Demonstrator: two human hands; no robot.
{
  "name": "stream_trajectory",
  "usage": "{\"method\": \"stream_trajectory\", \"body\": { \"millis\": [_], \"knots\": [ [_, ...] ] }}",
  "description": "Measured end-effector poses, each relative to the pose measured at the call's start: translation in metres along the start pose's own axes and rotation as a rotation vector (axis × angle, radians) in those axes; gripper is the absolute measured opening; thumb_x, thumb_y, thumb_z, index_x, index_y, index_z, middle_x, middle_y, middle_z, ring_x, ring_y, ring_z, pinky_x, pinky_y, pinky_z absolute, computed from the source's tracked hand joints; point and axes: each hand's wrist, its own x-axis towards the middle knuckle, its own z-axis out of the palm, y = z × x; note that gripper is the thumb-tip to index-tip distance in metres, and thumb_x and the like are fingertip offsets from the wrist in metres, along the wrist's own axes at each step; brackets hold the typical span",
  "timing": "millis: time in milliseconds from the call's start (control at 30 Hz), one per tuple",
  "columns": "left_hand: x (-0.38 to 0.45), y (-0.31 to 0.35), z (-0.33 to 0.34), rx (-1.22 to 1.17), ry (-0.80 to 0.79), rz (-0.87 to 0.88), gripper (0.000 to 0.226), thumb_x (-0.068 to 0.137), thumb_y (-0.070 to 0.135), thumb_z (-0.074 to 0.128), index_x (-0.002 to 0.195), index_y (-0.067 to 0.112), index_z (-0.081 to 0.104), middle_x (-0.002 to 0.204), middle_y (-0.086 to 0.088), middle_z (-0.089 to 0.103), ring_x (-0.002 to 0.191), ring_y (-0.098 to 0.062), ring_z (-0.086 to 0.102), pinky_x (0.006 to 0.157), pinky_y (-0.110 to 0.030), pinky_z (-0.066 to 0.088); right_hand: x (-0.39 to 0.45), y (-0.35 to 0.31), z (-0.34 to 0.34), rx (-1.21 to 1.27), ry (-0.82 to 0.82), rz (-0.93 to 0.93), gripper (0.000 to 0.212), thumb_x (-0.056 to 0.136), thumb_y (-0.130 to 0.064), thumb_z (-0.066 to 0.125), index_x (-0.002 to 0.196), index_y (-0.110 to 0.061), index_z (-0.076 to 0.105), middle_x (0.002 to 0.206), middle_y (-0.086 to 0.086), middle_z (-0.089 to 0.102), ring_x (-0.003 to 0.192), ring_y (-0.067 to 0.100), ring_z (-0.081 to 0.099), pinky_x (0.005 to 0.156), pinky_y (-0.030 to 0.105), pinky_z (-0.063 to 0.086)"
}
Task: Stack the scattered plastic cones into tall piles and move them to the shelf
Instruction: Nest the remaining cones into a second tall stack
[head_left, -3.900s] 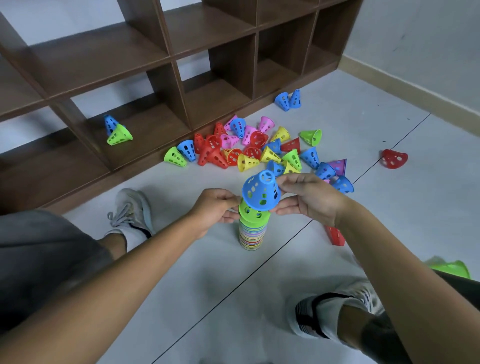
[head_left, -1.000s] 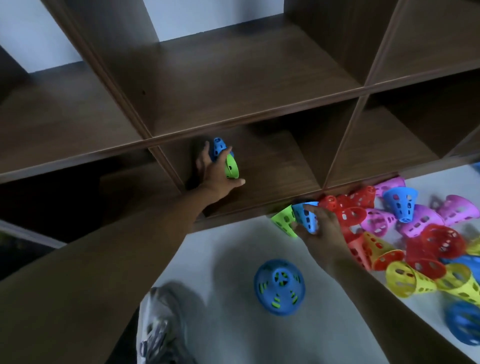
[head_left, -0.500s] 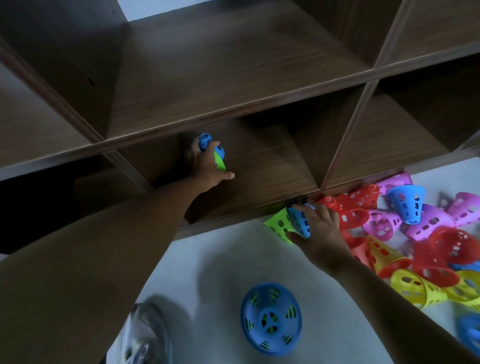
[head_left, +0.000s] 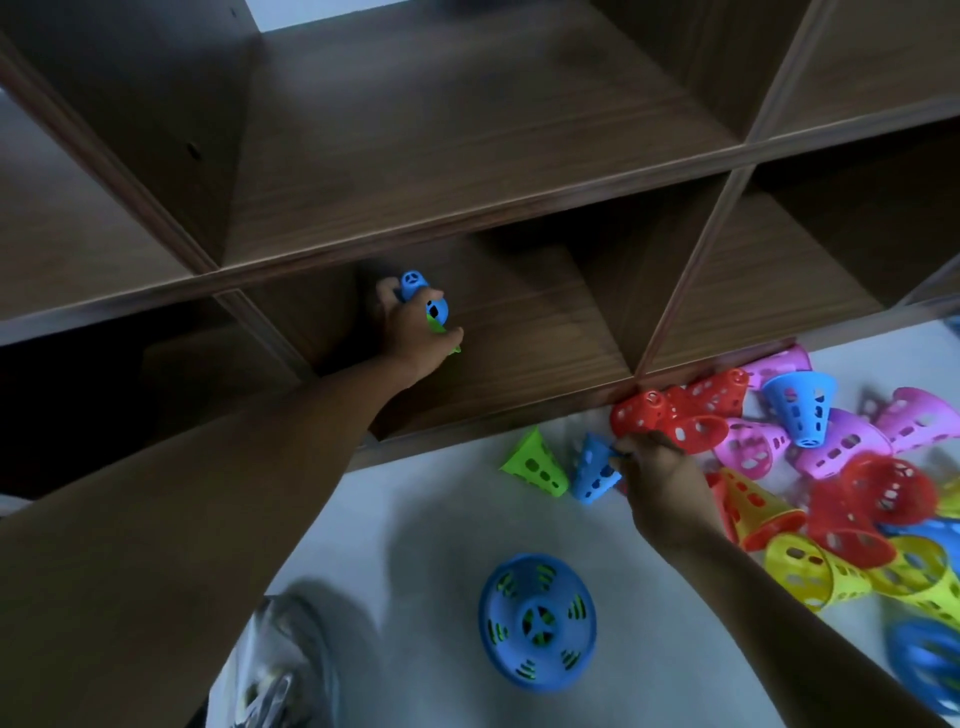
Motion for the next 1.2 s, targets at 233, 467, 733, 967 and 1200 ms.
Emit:
{"method": "stream_trajectory", "body": {
  "millis": [233,467,733,967,1200],
  "knots": [
    [-0.024,0.007,-0.006,-0.073,-0.055,0.019,0.055,0.084,0.022,0.078,0.135,0.013,0.059,0.152,-0.010,0.015,0.141,-0.026,0.028,0.114,-0.019,0.018,-0.017,-0.011,-0.040,0.651,0.091,0.283,0.017,0.097,-0.012,0.061,0.085,-0.019,0.072,0.070,-0.009,0.071,0.063,0.008,0.063,0.065,0.028,0.051],
    [-0.075,0.024,-0.025,-0.148,-0.146,0.108,0.050,0.081,0.026,0.080,0.129,0.025,0.065,0.141,-0.004,0.027,0.129,-0.015,0.043,0.107,-0.011,0.021,-0.047,-0.048,-0.095,0.948,0.005,0.303,0.019,0.100,-0.006,0.052,0.095,0.000,0.069,0.059,0.008,0.053,0.055,0.012,0.049,0.055,0.019,0.044],
    [-0.145,0.062,-0.076,-0.442,-0.127,0.097,0.031,0.084,0.018,0.076,0.113,0.027,0.074,0.127,-0.006,0.042,0.116,-0.009,0.052,0.107,-0.013,0.032,-0.089,-0.087,-0.147,1.326,-0.164,0.347,0.022,0.097,0.003,0.050,0.115,0.010,0.061,0.085,0.019,0.055,0.056,0.013,0.052,0.055,0.022,0.051],
    [-0.194,0.089,-0.134,-0.671,-0.104,0.168,0.027,0.090,0.021,0.071,0.115,0.031,0.073,0.126,-0.004,0.049,0.114,0.004,0.052,0.094,-0.007,0.040,-0.121,-0.115,-0.148,1.318,-0.262,0.393,0.021,0.094,0.005,0.053,0.113,0.009,0.062,0.073,0.015,0.063,0.052,0.015,0.055,0.057,0.026,0.053],
    [-0.229,0.104,-0.195,-0.768,-0.245,0.335,0.024,0.090,0.032,0.064,0.112,0.032,0.074,0.127,-0.003,0.056,0.116,-0.001,0.056,0.091,-0.008,0.039,-0.137,-0.129,-0.130,1.236,-0.217,0.484,0.025,0.095,0.004,0.052,0.117,0.011,0.062,0.068,0.009,0.064,0.051,0.013,0.054,0.054,0.023,0.050]
  ]
}}
